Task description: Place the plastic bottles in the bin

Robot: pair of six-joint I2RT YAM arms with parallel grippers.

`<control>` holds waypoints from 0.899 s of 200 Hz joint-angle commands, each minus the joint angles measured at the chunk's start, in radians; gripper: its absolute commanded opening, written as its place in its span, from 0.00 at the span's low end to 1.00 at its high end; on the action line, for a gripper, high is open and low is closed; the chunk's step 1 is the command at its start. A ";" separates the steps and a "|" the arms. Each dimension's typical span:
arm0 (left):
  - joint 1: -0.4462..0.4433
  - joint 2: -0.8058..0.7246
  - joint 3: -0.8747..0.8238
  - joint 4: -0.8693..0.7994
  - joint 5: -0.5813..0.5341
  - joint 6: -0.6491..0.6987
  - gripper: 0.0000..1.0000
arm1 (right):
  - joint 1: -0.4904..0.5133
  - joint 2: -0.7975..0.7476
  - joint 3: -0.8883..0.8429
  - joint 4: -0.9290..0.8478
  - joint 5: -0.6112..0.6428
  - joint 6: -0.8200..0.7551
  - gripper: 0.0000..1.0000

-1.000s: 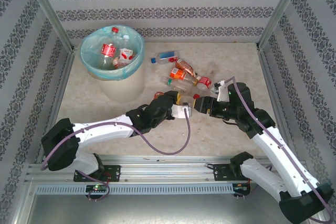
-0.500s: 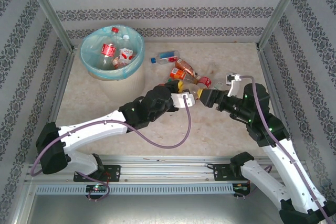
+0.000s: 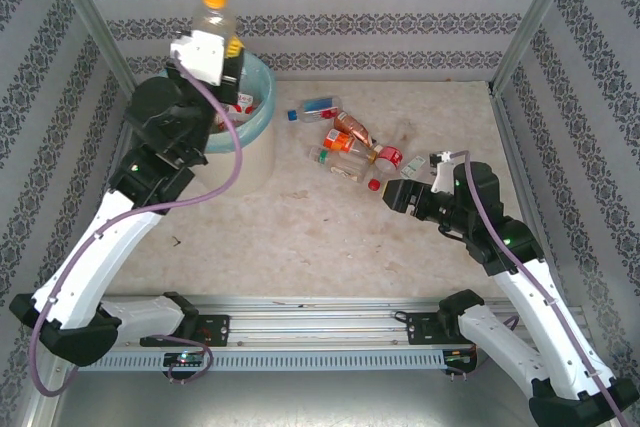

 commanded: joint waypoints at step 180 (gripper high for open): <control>0.366 0.386 0.071 -0.241 0.473 -0.498 0.16 | -0.007 -0.007 -0.026 0.001 0.040 -0.045 0.82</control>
